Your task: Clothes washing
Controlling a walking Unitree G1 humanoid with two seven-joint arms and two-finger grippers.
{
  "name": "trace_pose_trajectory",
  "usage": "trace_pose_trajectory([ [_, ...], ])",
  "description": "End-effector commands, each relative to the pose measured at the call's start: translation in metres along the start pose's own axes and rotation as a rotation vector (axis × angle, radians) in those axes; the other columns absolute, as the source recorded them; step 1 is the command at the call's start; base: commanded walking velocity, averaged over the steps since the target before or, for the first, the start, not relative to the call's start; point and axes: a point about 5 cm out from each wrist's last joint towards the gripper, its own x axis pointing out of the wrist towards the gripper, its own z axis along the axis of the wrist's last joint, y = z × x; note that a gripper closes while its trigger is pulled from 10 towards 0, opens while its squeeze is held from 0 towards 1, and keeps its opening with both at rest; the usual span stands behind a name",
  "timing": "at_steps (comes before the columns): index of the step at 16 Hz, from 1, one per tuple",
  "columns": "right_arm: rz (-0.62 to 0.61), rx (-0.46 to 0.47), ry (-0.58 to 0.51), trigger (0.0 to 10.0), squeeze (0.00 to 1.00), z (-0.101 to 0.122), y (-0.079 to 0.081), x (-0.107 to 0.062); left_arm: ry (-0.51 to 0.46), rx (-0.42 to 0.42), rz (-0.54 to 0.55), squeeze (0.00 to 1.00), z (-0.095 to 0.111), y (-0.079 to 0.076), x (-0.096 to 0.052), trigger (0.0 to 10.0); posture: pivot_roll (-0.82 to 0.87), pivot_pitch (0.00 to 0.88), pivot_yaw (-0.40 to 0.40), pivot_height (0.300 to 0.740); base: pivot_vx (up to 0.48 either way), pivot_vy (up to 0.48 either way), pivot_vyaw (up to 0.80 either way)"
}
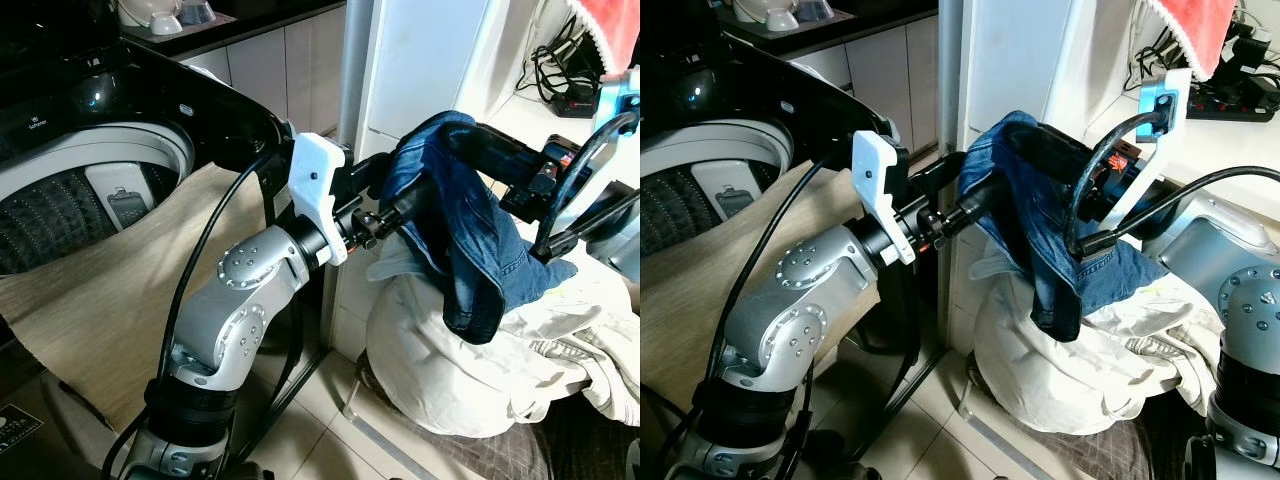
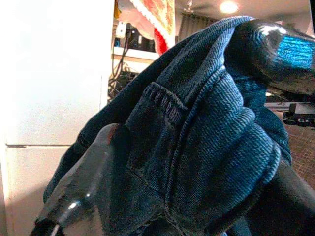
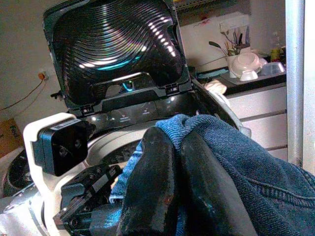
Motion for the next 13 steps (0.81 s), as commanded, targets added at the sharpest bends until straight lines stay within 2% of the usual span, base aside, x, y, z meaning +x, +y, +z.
trace_pose_trajectory([
  [1, 0.018, -0.019, -0.001, 0.0, 0.0, 0.002, 0.005, 0.001, -0.013, 0.001, 0.002, 0.0, 0.002, 0.0, 0.002, 0.0, -0.07, 0.0, 0.007, 0.74, 0.0, 0.0, 0.0],
  [9, -0.037, -0.035, 0.015, 0.0, 0.0, -0.001, -0.003, -0.001, -0.012, -0.009, 0.006, 0.0, 0.002, 0.002, 0.001, 0.0, -0.07, 0.0, 0.008, 0.74, 0.0, 0.0, 0.0],
  [10, -0.064, -0.036, 0.018, 2.6, 0.0, -0.002, -0.006, -0.001, -0.013, -0.007, 0.015, 0.0, 0.003, 0.004, 0.001, 0.0, -0.07, 0.0, 0.01, 0.74, 0.0, 0.0, 0.0],
  [11, -0.071, -0.038, 0.017, 3.6, 0.0, -0.002, -0.007, -0.001, -0.013, -0.006, 0.017, 0.0, 0.003, 0.004, 0.001, 0.0, -0.07, 0.0, 0.01, 0.74, 0.0, 0.0, 0.0],
  [12, -0.078, -0.035, 0.014, 10.0, 0.32, -0.002, -0.008, 0.0, -0.016, -0.004, 0.027, 0.0, 0.004, 0.006, 0.001, 0.0, -0.07, 0.0, 0.01, 0.74, 0.0, 0.0, 0.0],
  [13, -0.054, -0.021, -0.004, 10.0, 1.0, 0.001, -0.007, -0.001, -0.025, 0.003, 0.052, 0.0, 0.006, 0.01, 0.001, 0.0, -0.07, 0.0, 0.01, 0.74, 0.0, 0.0, 0.0],
])
